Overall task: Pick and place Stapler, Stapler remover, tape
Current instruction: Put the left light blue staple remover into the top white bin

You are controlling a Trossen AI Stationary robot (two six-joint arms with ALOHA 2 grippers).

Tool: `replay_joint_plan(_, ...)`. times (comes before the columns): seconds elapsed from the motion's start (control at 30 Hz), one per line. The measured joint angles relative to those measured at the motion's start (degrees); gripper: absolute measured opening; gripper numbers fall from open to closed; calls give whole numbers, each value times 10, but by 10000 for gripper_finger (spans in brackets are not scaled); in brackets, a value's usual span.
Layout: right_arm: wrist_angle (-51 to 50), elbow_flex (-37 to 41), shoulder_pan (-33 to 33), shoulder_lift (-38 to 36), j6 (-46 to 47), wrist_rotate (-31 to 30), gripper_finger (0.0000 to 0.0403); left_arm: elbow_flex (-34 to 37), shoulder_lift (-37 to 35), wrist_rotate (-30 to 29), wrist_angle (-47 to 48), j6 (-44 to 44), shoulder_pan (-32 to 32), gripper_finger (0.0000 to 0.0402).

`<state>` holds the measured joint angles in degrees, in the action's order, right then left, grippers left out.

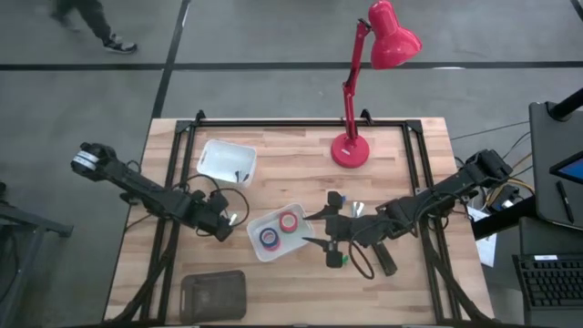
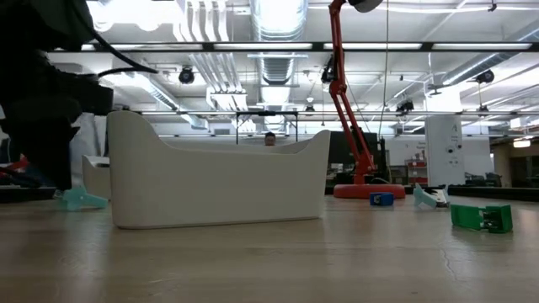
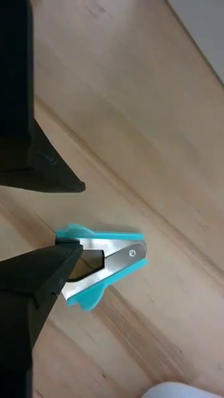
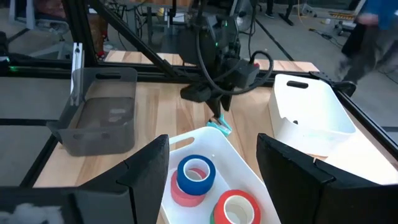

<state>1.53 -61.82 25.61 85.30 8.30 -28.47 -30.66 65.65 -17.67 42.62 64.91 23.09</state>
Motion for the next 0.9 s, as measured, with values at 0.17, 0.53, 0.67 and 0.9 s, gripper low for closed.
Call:
replay_joint_plan(0.17,5,0,0,0,-7,0,233,9,-1,-4,-13,-1,0,145)
replay_joint_plan(0.53,5,0,0,0,-8,0,233,6,0,-19,-21,-28,0,145)
replay_joint_plan(0.67,5,0,0,0,-8,0,233,10,0,-23,-25,-27,0,145)
replay_joint_plan(0.9,5,0,0,0,-8,0,233,10,-1,-51,-36,-33,0,135)
